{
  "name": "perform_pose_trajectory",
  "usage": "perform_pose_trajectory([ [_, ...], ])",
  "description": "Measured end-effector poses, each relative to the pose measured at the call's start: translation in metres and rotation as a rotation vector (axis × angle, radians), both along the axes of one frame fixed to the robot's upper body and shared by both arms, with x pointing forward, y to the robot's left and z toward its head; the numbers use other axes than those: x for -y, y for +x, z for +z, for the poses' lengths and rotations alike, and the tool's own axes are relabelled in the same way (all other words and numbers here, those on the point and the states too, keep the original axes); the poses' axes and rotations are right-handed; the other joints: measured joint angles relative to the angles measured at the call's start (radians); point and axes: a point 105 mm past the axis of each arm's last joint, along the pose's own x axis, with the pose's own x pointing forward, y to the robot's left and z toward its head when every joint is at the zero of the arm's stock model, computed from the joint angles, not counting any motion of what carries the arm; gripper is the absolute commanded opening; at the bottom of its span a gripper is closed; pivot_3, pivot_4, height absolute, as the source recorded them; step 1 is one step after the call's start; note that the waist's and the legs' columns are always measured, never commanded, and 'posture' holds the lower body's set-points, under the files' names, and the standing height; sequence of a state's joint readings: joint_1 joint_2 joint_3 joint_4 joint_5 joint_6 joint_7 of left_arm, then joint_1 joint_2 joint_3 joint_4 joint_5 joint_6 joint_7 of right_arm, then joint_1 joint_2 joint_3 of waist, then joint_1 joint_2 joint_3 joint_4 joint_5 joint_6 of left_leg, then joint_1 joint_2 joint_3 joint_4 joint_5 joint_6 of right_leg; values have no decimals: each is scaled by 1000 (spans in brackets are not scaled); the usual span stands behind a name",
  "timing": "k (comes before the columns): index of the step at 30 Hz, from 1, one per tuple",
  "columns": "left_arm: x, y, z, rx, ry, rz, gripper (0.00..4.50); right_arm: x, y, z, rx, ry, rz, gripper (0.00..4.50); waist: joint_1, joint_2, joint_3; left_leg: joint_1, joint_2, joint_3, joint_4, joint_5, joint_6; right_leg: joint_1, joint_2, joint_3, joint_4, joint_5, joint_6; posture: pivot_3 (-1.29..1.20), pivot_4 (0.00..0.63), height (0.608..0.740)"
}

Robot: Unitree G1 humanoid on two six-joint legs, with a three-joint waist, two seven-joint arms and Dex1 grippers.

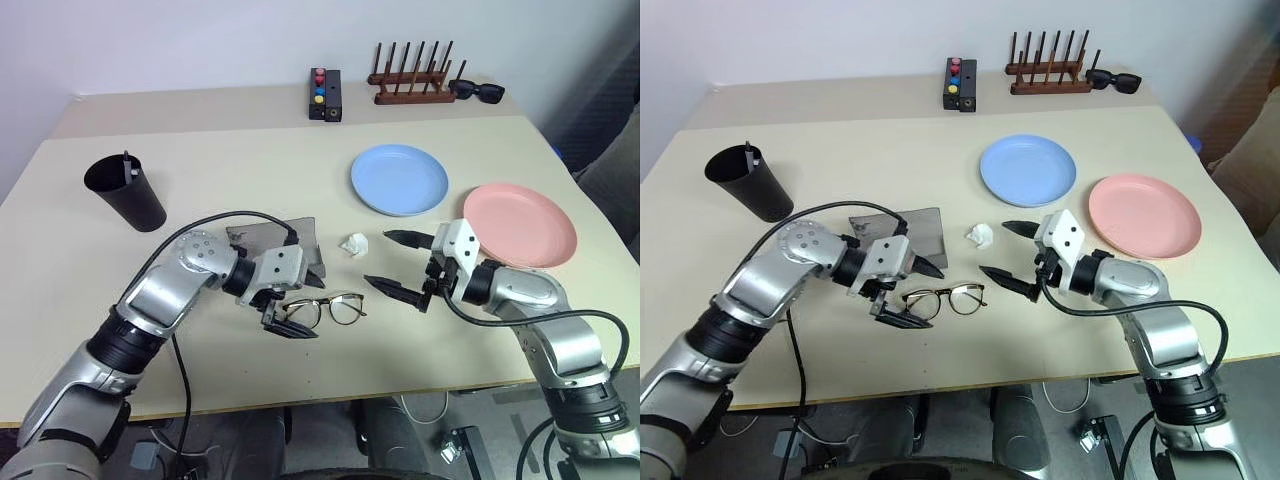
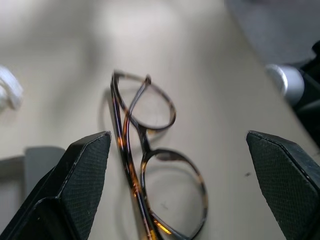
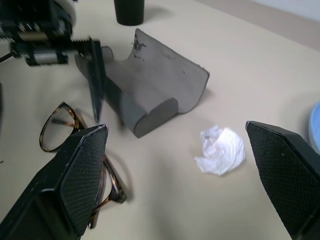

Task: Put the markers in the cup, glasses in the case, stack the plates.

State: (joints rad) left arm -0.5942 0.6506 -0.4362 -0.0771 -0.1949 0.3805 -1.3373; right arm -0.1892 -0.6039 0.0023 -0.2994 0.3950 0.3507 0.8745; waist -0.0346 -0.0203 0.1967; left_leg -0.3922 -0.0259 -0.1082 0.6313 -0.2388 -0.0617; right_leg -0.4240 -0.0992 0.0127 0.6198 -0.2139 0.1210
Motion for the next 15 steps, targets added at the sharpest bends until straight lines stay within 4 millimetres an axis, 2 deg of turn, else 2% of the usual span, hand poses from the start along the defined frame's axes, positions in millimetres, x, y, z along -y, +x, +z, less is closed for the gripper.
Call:
perform_pose_trajectory([
  [5, 5, 3, -8, -40, -10, -6, 4385, 1, -2, 3, 10, 4, -26, 4500, 0, 0, 0, 0, 0, 0, 0, 0, 0, 0, 0, 0, 0, 0, 0, 0, 150, 734],
  [7, 7, 3, -11, -62, -16, -10, 3880, 1, -3, 3, 14, 5, -29, 4500, 0, 0, 0, 0, 0, 0, 0, 0, 0, 0, 0, 0, 0, 0, 0, 0, 150, 734],
  [9, 8, 3, -13, -79, -17, -9, 3127, 1, -3, 4, 18, 5, -33, 4500, 0, 0, 0, 0, 0, 0, 0, 0, 0, 0, 0, 0, 0, 0, 0, 0, 150, 734],
  [15, 9, 4, -14, -92, -35, -18, 38, 1, -3, 3, 16, 6, -39, 4500, 2, 0, 0, 0, 0, 0, 0, 0, 0, 1, 0, 0, 0, 0, 0, 0, 150, 734],
])
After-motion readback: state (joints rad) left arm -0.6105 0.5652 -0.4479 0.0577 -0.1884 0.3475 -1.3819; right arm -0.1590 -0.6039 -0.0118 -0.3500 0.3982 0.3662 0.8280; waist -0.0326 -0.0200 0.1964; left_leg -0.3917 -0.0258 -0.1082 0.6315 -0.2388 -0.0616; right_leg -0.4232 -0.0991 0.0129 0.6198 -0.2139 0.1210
